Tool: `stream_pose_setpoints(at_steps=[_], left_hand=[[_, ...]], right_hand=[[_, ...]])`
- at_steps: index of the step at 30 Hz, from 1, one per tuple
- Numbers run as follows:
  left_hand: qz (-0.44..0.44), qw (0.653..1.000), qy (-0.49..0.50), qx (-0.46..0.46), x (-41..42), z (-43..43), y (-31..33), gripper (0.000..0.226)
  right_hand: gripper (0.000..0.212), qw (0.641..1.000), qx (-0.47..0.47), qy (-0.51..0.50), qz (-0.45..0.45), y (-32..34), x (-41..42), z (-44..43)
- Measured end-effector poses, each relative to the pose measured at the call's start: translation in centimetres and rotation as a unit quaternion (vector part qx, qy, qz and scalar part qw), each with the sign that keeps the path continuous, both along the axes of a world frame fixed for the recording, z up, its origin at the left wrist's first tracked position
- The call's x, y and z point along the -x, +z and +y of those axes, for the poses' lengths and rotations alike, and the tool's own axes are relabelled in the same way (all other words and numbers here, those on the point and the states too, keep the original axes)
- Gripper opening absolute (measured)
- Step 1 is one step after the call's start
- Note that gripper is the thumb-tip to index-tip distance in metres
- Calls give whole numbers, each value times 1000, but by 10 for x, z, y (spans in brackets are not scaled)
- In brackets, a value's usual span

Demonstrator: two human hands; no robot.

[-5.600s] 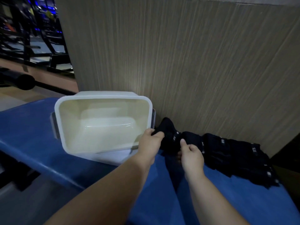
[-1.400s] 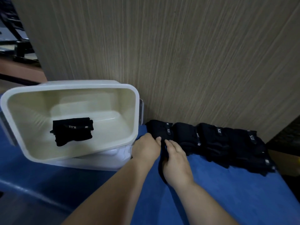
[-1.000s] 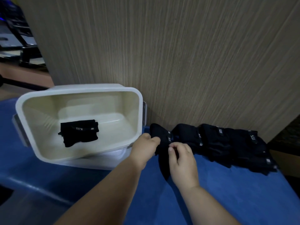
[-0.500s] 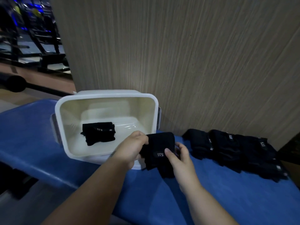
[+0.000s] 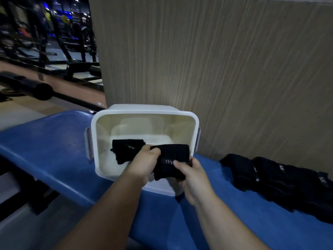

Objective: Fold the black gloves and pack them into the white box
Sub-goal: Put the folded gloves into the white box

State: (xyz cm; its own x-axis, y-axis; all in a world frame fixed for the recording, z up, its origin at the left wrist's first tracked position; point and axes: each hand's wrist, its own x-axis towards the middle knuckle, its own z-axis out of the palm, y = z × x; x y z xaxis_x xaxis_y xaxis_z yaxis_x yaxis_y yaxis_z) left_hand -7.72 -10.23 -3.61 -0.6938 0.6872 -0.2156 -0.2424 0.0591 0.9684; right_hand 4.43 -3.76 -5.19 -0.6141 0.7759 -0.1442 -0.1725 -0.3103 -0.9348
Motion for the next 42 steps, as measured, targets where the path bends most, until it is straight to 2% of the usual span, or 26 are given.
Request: stream_pose_setpoints(at_steps=[3,5,7,9,12,14,17,21,25,27,29,31,34,37,42], left_hand=[[129,990,45,34,11,-1,-4,15],[234,968,66,69,16,0,-8,23],[347,925,103,115,23,0,-15,35],[459,868,136,129,28,-1,-20,36],[545,813,113,172,37,-2,-25,37],[552,798,52,237,41,-3,-30,41],[520,795,-27,313,46,-6,-38,50],[516,789,-47,330,48,-9,-40,55],[511,795,-48,325,49,-10,-41,55],[509,797,-48,323,50,-10,-41,55],[503,799,-53,324,51,-10,-40,58],[499,800,-60,329,52,-11,-38,61],[495,799,-68,335,52,-12,-35,63],[496,798,-70,337,52,-12,-34,63],[496,799,-65,334,52,-12,-36,57]], right_hand=[[24,999,-25,-27,-35,0,18,1],[23,994,-67,-48,-75,-4,28,6],[26,984,-115,-67,-114,-6,37,9],[30,973,-156,-84,-151,-6,43,12],[34,947,-228,-90,-209,-5,48,15],[39,929,-271,-88,-238,-5,51,17],[43,905,-310,-78,-279,-4,56,19],[46,855,-365,-57,-364,1,67,17],[60,777,-473,-63,-411,-3,68,13],[50,724,-568,-65,-386,-6,66,10],[36,691,-636,-51,-339,-8,64,9],[28,678,-664,-5,-314,-9,63,9],[39,676,-643,66,-352,-12,59,13],[53,662,-638,91,-383,-19,61,21],[54,652,-639,93,-397,-24,72,29]])
